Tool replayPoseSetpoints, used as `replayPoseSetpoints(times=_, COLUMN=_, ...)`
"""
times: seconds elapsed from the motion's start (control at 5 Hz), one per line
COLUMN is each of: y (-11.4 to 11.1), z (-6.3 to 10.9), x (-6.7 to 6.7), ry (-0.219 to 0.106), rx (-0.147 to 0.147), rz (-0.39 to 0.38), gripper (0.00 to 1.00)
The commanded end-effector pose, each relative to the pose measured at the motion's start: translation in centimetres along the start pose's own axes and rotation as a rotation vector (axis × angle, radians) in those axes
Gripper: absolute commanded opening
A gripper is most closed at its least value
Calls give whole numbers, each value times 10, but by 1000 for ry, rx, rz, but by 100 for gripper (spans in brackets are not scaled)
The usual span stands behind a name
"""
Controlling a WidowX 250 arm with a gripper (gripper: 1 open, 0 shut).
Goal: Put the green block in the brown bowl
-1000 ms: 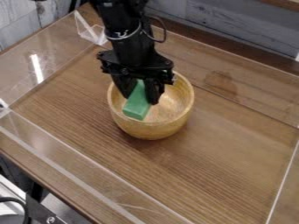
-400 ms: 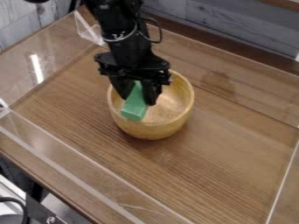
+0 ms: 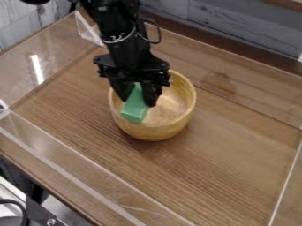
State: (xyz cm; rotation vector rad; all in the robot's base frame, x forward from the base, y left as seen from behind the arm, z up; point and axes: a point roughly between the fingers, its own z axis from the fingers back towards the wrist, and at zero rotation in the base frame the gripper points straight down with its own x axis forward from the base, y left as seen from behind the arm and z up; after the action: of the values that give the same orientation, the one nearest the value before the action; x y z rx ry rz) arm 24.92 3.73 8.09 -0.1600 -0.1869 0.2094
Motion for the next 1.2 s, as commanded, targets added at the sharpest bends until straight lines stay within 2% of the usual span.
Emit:
replayPoseSetpoints(times=0.0, y=3, z=6, x=5, ry=-29, rx=-3, rz=-2, gripper=0)
replayPoseSetpoints(times=0.8, y=8, z=9, x=7, ry=-29, rx=-22, rz=15, gripper=0)
replayPoseSetpoints(times=1.0, y=5, z=8, x=9, ry=-28, rx=-24, rz=12, gripper=100)
